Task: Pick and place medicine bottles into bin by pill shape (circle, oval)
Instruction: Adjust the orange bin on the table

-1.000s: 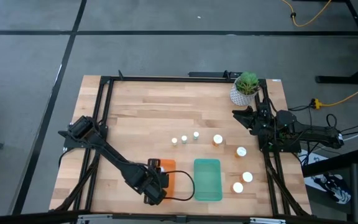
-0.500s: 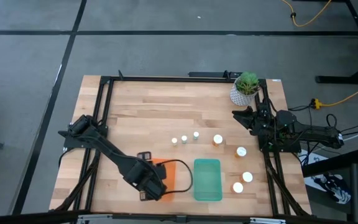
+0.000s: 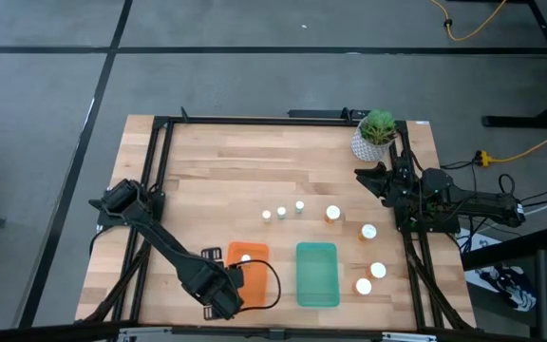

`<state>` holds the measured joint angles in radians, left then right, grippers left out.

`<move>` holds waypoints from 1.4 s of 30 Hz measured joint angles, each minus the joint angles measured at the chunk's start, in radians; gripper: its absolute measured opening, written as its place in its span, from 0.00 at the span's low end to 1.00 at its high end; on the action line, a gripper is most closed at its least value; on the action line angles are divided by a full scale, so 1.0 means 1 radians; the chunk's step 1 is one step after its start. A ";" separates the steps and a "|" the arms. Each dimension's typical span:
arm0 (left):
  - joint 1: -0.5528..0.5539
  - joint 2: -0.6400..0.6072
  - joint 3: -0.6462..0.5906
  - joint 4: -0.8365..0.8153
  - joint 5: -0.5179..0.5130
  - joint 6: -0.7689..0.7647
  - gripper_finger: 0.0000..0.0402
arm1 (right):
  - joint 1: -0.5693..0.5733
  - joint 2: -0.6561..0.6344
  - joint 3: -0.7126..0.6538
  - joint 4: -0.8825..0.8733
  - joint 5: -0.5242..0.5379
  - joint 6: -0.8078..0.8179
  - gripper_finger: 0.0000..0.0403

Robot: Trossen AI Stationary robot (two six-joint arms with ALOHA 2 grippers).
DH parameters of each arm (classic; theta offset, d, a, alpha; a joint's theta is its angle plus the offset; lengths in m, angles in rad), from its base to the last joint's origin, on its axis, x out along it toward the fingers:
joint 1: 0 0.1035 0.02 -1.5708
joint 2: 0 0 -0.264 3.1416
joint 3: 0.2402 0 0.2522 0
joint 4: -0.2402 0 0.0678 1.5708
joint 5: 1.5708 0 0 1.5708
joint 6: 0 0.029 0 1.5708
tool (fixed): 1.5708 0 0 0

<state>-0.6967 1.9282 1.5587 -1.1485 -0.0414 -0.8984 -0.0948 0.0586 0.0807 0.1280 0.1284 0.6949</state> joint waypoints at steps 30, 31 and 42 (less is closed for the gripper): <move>0.044 -0.016 -0.067 -0.132 0.007 0.089 0.48 | 0.000 0.000 0.000 0.000 -0.001 0.000 0.53; 0.048 -0.024 -0.067 -0.159 0.006 0.089 0.48 | 0.000 0.000 0.000 0.000 -0.001 0.000 0.53; 0.190 -0.121 -0.067 -0.266 -0.003 0.171 0.48 | 0.000 0.000 0.000 0.000 -0.002 0.003 0.53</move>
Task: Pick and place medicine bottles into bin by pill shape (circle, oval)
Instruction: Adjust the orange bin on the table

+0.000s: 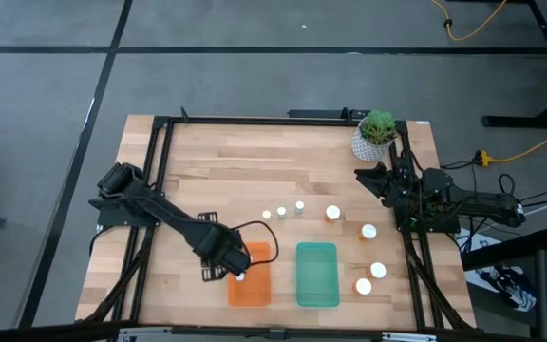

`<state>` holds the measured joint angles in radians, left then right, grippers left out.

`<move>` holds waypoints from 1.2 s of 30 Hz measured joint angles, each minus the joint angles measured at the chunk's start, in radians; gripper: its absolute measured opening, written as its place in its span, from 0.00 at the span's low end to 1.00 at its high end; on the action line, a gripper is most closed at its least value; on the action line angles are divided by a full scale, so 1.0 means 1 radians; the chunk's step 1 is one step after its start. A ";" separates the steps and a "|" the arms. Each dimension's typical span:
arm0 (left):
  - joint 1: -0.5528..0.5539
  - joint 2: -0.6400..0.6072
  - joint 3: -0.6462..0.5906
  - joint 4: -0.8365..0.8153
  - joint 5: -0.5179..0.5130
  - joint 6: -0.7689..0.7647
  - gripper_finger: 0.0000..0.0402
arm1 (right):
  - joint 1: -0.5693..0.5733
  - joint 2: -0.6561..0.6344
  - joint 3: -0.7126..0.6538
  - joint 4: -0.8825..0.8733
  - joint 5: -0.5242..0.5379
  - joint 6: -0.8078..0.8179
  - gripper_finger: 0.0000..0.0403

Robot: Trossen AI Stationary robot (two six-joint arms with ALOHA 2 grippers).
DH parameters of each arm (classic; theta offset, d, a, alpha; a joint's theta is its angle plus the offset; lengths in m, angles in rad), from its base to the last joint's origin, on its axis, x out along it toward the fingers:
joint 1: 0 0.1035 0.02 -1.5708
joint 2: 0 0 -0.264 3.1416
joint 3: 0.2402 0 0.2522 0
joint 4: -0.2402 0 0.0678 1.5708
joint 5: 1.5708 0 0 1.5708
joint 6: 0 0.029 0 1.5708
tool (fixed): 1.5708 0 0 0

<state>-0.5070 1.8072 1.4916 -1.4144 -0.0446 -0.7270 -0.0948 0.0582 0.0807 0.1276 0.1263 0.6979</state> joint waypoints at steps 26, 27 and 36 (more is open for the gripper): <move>0.101 0.006 -0.165 0.335 -0.024 0.137 0.48 | 0.000 0.000 0.000 -0.002 -0.059 -0.003 0.53; 0.104 0.006 -0.165 0.334 -0.025 0.137 0.48 | 0.000 0.000 0.000 -0.002 -0.059 -0.003 0.53; 0.115 0.006 -0.165 0.318 -0.043 0.137 0.48 | 0.000 0.000 0.000 -0.010 -0.059 -0.003 0.53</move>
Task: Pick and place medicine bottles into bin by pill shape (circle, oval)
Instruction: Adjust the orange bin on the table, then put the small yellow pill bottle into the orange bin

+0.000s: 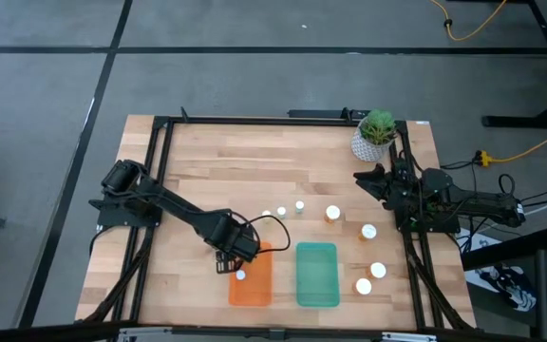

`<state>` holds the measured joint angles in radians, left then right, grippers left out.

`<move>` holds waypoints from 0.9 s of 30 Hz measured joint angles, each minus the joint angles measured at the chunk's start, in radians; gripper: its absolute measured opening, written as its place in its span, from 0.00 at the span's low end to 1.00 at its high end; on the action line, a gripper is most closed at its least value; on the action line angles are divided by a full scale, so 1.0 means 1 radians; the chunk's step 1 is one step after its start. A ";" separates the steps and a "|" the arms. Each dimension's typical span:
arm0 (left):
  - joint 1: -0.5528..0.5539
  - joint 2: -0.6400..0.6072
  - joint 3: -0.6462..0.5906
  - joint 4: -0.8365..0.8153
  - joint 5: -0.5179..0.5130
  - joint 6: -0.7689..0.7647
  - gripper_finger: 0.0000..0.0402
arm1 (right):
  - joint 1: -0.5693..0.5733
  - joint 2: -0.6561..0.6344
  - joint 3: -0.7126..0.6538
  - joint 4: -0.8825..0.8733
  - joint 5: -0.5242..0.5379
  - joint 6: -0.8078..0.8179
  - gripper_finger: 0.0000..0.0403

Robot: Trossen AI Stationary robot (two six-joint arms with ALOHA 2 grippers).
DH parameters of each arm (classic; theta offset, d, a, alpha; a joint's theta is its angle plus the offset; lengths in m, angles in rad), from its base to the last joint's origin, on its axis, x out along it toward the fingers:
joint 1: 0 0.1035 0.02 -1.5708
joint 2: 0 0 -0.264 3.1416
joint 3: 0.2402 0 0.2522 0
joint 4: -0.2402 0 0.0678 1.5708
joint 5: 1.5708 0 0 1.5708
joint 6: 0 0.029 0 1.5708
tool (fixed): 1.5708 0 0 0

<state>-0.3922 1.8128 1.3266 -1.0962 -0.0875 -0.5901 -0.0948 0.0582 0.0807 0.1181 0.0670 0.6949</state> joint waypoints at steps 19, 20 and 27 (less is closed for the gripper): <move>0.224 -0.010 0.183 0.122 -0.071 0.322 0.48 | 0.000 0.000 0.000 -0.025 0.000 0.007 0.53; 0.237 -0.010 0.183 0.136 -0.070 0.338 0.48 | 0.000 0.000 0.000 -0.025 0.000 0.007 0.53; 0.318 0.017 0.181 0.167 -0.002 0.403 0.48 | 0.000 0.000 0.000 -0.025 0.000 0.005 0.53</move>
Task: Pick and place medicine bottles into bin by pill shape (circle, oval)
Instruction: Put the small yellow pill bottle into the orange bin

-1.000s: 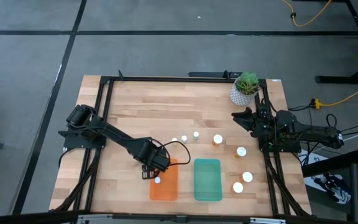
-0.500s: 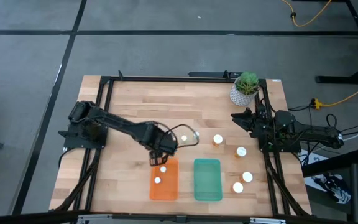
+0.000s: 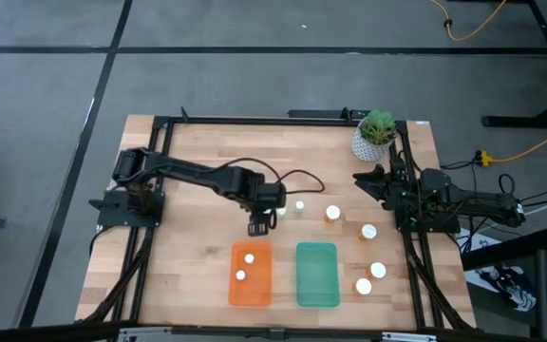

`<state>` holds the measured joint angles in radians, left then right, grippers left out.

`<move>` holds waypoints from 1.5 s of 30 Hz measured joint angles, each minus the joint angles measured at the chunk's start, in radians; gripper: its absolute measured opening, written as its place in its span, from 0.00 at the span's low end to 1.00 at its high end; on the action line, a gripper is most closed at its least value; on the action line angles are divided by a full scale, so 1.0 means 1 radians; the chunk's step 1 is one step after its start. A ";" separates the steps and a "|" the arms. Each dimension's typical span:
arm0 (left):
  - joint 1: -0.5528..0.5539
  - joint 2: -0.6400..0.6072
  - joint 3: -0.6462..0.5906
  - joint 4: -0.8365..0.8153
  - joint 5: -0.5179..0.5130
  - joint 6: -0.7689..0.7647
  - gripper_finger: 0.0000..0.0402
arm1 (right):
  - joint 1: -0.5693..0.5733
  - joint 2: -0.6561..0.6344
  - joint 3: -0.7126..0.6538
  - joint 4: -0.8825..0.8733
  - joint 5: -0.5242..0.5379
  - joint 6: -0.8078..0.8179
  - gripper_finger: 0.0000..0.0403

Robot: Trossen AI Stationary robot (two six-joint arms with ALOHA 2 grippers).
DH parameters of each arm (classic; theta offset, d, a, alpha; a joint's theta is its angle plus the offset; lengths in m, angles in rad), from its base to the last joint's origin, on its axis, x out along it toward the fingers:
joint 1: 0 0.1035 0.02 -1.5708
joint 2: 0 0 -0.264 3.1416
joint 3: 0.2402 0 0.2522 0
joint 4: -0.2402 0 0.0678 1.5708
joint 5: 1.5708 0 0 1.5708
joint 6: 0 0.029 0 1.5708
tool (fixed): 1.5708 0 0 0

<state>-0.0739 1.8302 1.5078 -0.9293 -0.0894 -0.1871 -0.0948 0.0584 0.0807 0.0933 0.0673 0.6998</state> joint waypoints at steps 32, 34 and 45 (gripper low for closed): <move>0.020 0.049 -0.122 0.171 0.020 0.119 0.48 | 0.000 -0.001 0.000 0.299 0.117 -0.285 0.53; 0.020 0.049 -0.144 0.214 0.020 0.126 0.48 | 0.000 -0.001 0.000 0.300 0.121 -0.285 0.53; 0.021 0.049 -0.187 0.252 -0.021 0.107 0.48 | 0.000 -0.001 0.000 0.299 0.123 -0.285 0.53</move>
<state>-0.0525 1.8797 1.3209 -0.6773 -0.1104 -0.0806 -0.0952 0.0578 0.0803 0.3927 0.1905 0.4149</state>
